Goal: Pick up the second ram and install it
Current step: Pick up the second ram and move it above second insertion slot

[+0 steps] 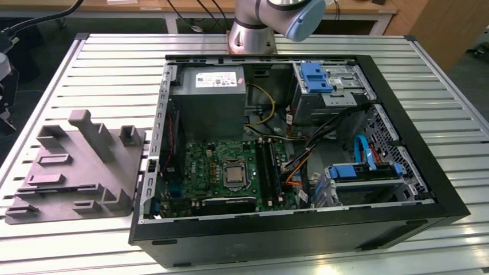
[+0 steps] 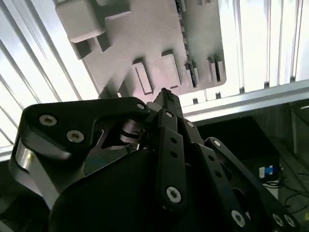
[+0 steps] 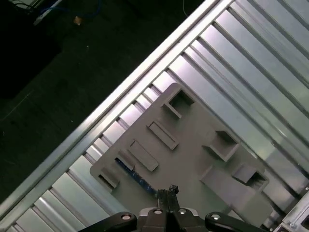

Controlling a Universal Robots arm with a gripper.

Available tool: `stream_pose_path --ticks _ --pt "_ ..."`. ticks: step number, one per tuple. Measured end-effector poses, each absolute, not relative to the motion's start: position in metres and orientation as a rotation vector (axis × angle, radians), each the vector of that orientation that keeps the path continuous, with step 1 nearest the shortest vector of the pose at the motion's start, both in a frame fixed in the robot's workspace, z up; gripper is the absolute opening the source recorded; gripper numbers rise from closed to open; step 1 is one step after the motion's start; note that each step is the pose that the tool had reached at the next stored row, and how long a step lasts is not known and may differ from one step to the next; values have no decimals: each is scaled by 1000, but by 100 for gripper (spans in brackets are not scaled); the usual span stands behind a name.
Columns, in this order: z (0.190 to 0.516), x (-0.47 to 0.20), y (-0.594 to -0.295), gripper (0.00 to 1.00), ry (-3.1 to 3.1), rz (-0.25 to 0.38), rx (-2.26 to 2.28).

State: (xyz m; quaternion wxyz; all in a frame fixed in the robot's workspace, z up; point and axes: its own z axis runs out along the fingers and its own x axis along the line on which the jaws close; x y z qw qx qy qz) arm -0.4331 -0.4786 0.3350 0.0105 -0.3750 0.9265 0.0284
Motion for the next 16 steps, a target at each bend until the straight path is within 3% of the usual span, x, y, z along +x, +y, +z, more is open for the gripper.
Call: stream_pose_path --ticks 16 --pt "332 -433 -479 10 2698 93 -1581"
